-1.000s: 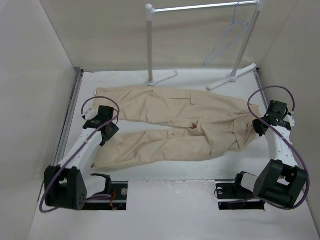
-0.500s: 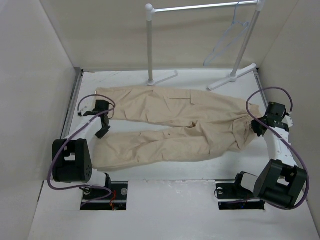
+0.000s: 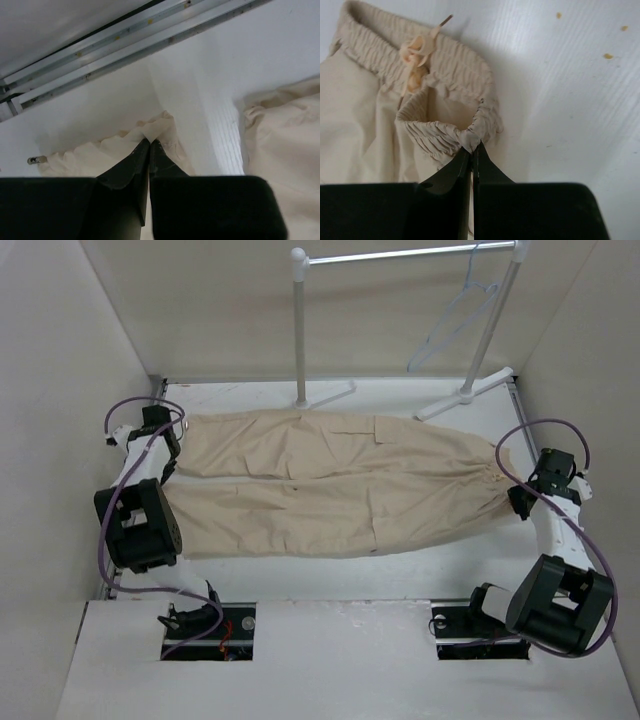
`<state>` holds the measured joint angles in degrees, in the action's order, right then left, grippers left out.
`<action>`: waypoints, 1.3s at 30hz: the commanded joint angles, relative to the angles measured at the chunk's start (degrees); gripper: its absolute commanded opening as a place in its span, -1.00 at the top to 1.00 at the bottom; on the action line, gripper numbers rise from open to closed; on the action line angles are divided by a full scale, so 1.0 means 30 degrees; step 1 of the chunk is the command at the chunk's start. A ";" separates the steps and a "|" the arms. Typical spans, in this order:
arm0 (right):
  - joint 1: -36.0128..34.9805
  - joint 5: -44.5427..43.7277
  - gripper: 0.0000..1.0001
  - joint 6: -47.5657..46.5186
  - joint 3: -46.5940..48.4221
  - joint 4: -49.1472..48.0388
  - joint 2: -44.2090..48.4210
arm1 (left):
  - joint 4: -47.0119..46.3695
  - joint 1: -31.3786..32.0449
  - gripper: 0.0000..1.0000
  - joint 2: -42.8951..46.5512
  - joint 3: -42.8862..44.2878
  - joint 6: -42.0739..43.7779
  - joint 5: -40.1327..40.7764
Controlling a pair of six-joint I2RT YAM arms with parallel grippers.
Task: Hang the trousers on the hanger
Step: Flatten out the trousers at the center of the board.
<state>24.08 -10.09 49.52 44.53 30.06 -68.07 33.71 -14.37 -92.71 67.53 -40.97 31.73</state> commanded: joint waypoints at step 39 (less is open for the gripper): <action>-0.8573 0.1690 -0.32 0.0484 -0.2334 0.3219 0.9243 | -0.1592 -0.6417 0.10 1.0131 -1.2399 -0.4507 -0.6355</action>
<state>-5.30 -6.96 49.58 37.52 39.75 -41.98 36.27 -33.85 -61.60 32.32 -53.15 13.78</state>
